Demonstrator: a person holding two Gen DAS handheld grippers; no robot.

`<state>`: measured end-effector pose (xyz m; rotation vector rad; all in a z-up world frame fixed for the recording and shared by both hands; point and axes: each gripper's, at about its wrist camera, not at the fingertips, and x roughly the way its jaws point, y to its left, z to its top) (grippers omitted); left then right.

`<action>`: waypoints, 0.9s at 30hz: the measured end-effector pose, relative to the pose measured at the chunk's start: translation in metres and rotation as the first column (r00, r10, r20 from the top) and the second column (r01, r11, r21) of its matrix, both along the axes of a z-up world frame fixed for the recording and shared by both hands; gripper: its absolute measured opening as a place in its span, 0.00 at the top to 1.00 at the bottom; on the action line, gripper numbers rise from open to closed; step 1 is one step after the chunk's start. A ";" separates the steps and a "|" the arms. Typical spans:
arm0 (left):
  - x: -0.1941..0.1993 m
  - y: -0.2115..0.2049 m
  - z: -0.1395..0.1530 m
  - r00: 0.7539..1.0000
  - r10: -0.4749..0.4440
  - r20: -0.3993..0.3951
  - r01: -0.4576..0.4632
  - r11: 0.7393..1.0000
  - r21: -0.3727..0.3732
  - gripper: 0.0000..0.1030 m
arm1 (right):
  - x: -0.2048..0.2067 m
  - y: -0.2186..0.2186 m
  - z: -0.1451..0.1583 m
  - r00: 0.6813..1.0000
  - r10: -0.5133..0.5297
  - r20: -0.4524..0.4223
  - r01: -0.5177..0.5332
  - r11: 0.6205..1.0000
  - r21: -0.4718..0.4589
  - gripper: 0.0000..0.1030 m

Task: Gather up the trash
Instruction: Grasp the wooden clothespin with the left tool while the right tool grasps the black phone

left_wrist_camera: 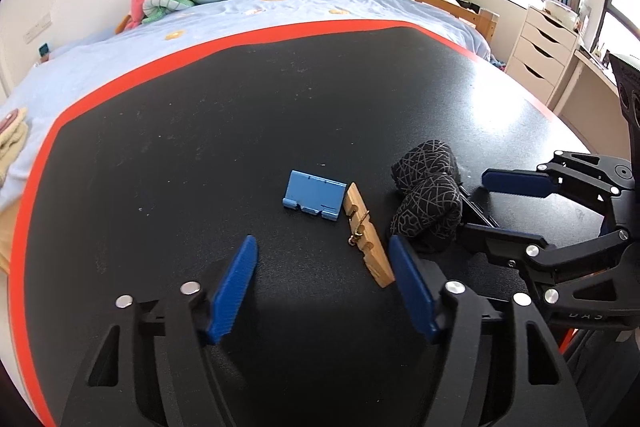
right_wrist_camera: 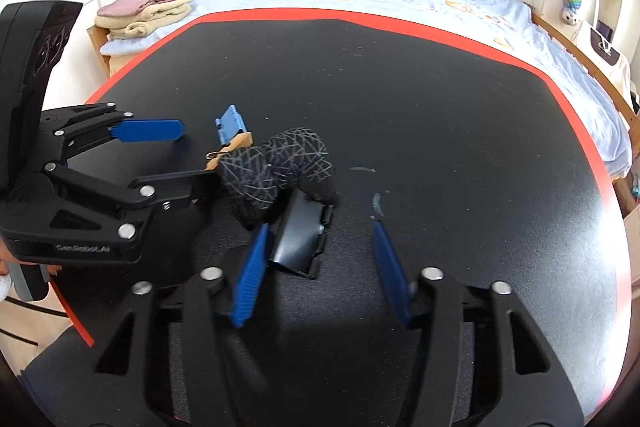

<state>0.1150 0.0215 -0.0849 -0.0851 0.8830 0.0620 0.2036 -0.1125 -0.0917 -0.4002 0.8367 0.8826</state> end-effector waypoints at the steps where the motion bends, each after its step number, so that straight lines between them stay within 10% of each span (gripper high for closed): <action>1: 0.000 0.000 0.000 1.000 -0.006 0.000 0.006 1.000 -0.001 0.47 | -0.001 0.000 0.001 1.000 0.006 -0.002 -0.006 1.000 -0.002 0.61; 12: 0.004 -0.003 0.004 0.999 -0.051 -0.020 0.050 0.998 -0.029 0.93 | -0.002 0.000 0.003 0.999 0.024 -0.037 -0.024 1.000 0.002 0.76; 27: -0.017 -0.009 0.017 0.997 -0.071 -0.007 0.071 0.997 -0.042 0.93 | -0.011 -0.017 0.017 0.999 0.003 -0.053 -0.002 0.999 0.034 0.76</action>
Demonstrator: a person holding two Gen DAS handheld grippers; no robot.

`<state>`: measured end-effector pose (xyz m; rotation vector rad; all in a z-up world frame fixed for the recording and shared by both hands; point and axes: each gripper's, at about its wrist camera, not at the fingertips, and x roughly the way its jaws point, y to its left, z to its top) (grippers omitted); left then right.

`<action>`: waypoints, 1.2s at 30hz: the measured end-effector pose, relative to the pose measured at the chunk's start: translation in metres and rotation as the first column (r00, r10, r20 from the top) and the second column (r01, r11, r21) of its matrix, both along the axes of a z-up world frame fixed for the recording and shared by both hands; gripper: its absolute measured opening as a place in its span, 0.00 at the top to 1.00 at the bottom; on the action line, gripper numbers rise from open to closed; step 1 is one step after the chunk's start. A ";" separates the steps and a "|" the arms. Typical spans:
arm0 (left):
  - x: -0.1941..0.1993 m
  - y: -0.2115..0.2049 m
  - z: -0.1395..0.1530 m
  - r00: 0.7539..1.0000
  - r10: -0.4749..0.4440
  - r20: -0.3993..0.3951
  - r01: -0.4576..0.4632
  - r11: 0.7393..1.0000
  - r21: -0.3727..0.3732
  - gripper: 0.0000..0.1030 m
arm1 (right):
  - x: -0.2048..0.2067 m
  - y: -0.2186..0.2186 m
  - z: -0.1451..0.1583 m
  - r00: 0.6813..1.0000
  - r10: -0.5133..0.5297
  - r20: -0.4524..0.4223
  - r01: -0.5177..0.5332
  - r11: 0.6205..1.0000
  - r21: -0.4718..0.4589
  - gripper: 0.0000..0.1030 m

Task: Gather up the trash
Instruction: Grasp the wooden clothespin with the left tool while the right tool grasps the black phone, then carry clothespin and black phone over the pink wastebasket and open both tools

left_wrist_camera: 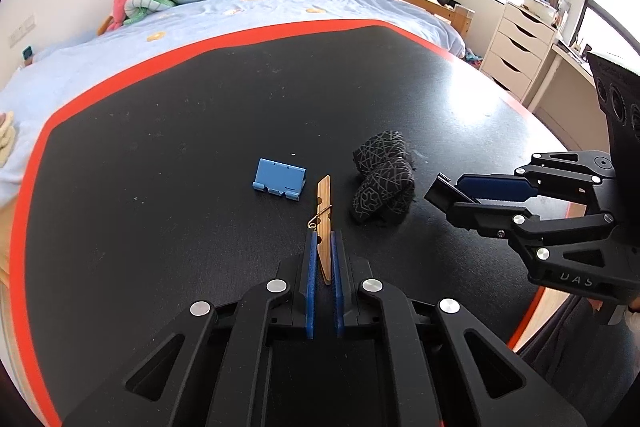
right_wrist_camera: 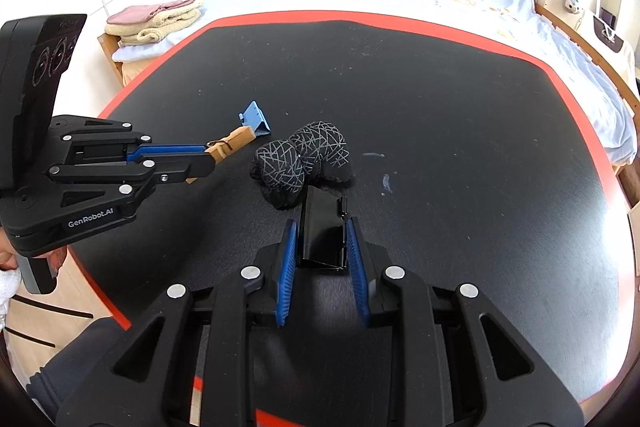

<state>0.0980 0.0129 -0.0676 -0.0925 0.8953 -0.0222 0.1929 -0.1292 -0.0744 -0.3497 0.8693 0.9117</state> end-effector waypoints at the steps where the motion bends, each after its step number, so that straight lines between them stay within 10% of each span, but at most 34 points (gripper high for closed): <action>1: -0.003 -0.001 0.002 1.000 -0.002 0.003 0.002 1.000 0.002 0.93 | -0.002 -0.003 0.002 1.000 -0.002 0.001 0.002 1.000 0.004 0.76; 20: -0.081 -0.061 0.034 0.988 -0.151 0.044 0.151 0.989 -0.003 0.93 | -0.085 -0.075 0.047 0.999 -0.020 0.031 0.018 0.998 0.060 0.76; 36: -0.130 -0.107 0.006 0.969 -0.243 -0.031 0.241 0.969 -0.052 0.93 | -0.155 -0.125 0.015 0.997 -0.026 -0.068 0.028 0.999 0.028 0.76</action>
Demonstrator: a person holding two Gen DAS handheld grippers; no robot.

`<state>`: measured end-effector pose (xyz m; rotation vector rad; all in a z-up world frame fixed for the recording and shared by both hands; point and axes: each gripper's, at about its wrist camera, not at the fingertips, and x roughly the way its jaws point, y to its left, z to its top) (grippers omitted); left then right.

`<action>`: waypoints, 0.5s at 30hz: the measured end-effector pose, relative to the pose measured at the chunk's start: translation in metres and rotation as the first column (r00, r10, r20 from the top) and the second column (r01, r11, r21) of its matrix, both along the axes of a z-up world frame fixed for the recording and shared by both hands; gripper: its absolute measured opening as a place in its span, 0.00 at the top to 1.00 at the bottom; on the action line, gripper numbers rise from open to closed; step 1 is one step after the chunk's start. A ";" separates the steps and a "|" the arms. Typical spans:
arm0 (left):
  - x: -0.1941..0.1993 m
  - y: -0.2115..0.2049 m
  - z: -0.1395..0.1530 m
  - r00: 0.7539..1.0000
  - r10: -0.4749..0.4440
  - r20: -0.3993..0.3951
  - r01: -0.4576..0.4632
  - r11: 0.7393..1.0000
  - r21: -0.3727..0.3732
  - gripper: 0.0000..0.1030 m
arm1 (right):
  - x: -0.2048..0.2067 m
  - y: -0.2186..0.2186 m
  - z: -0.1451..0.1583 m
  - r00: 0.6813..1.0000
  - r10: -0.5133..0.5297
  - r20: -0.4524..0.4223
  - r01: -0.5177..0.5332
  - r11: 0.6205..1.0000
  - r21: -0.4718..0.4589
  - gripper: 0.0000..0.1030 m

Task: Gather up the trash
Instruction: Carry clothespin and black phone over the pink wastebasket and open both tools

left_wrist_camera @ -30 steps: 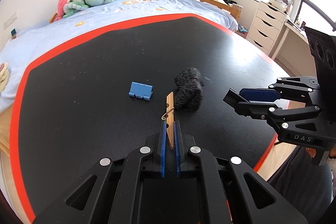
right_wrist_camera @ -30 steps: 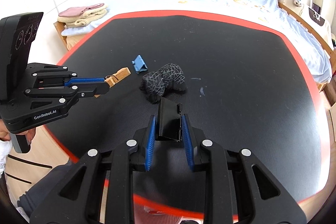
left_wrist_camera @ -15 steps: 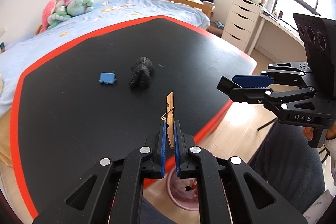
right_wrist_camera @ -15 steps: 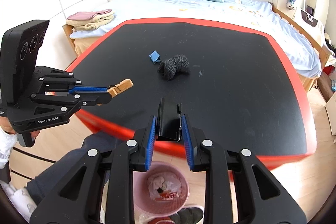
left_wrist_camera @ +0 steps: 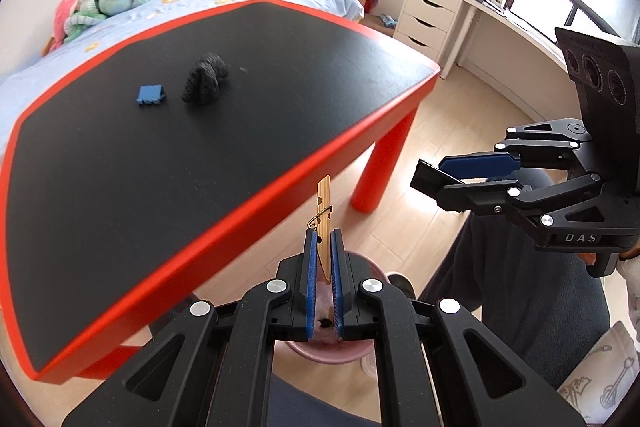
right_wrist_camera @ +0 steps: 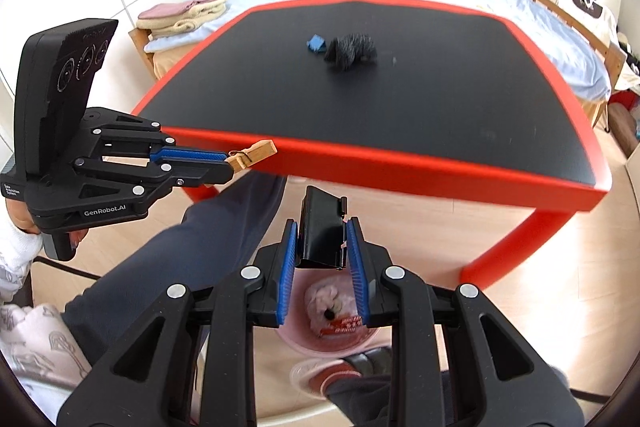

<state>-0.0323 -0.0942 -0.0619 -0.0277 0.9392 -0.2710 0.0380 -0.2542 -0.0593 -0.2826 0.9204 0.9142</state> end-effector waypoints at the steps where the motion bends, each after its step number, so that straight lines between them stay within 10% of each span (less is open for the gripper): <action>1: -0.001 -0.001 -0.002 1.000 -0.002 -0.005 0.002 1.000 -0.002 0.93 | -0.002 -0.001 -0.003 1.000 -0.001 -0.006 0.001 1.000 -0.001 0.76; 15: -0.005 -0.009 -0.010 0.999 -0.021 -0.035 0.021 1.000 -0.023 0.93 | -0.009 0.000 -0.012 0.999 0.019 -0.036 -0.019 1.000 0.003 0.76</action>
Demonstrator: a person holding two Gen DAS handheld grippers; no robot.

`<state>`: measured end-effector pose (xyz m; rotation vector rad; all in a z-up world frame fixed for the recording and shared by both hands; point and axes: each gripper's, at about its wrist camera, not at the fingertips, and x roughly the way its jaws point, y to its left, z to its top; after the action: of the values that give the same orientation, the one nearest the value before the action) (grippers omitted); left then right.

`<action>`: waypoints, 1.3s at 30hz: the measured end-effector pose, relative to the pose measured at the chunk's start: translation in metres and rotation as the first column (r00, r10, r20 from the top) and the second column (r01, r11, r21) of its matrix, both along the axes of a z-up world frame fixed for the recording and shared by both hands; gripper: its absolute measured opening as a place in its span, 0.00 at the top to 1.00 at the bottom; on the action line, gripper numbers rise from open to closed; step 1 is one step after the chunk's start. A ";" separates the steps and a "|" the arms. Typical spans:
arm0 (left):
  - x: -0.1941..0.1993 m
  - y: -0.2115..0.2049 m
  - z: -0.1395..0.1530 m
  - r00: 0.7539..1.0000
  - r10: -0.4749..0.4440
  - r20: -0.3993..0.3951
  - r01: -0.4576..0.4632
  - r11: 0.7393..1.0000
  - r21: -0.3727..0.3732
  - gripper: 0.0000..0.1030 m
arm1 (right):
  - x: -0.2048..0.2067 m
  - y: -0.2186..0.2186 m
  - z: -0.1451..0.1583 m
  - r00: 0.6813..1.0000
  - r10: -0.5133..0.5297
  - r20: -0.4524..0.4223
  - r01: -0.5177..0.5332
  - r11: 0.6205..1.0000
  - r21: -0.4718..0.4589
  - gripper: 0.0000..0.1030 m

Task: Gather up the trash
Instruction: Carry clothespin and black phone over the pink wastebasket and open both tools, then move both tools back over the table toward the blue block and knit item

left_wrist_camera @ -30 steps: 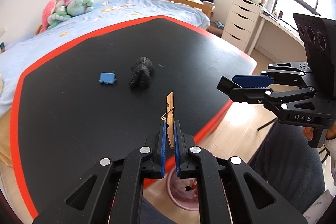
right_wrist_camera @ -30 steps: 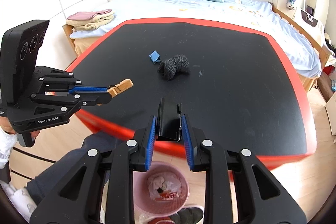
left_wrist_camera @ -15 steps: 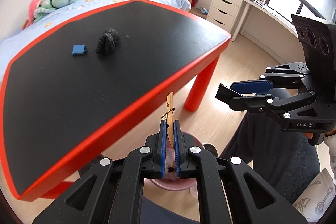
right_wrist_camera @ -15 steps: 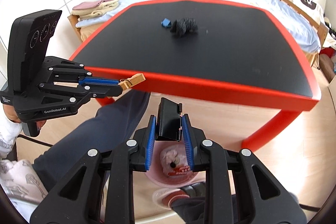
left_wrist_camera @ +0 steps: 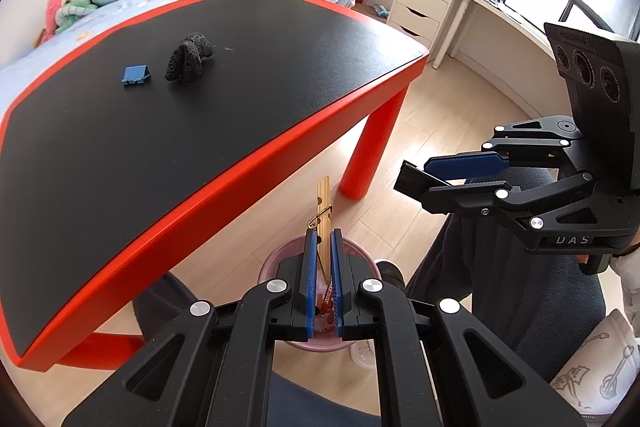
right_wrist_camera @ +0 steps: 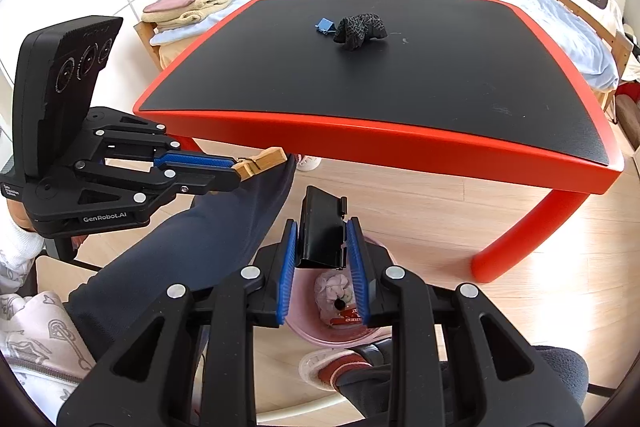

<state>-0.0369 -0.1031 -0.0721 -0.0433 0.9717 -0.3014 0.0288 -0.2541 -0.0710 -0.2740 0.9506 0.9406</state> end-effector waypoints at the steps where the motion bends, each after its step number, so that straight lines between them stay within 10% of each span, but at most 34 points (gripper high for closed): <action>1: 0.000 -0.001 0.000 1.000 -0.002 -0.003 0.002 1.000 -0.002 0.93 | 0.000 0.000 0.000 1.000 0.005 0.000 -0.005 1.000 0.001 0.75; 3: 0.001 -0.001 -0.002 1.000 -0.003 -0.007 0.003 1.000 -0.008 0.75 | 0.000 0.000 0.000 1.000 0.006 0.003 -0.006 1.000 -0.001 0.73; 6: 0.002 0.003 -0.003 1.000 0.022 0.009 -0.022 1.000 -0.021 0.15 | 0.002 -0.002 -0.002 1.000 -0.010 0.015 0.011 1.000 -0.013 0.17; 39: 0.015 0.058 0.016 0.980 0.187 0.071 -0.189 0.982 0.016 0.07 | 0.028 0.003 0.010 0.999 -0.041 0.003 0.041 0.999 0.028 0.03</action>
<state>-0.0221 -0.0453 -0.0561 -0.1032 0.8952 -0.1173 0.0571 -0.2510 -0.0608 -0.2320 0.9362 0.9145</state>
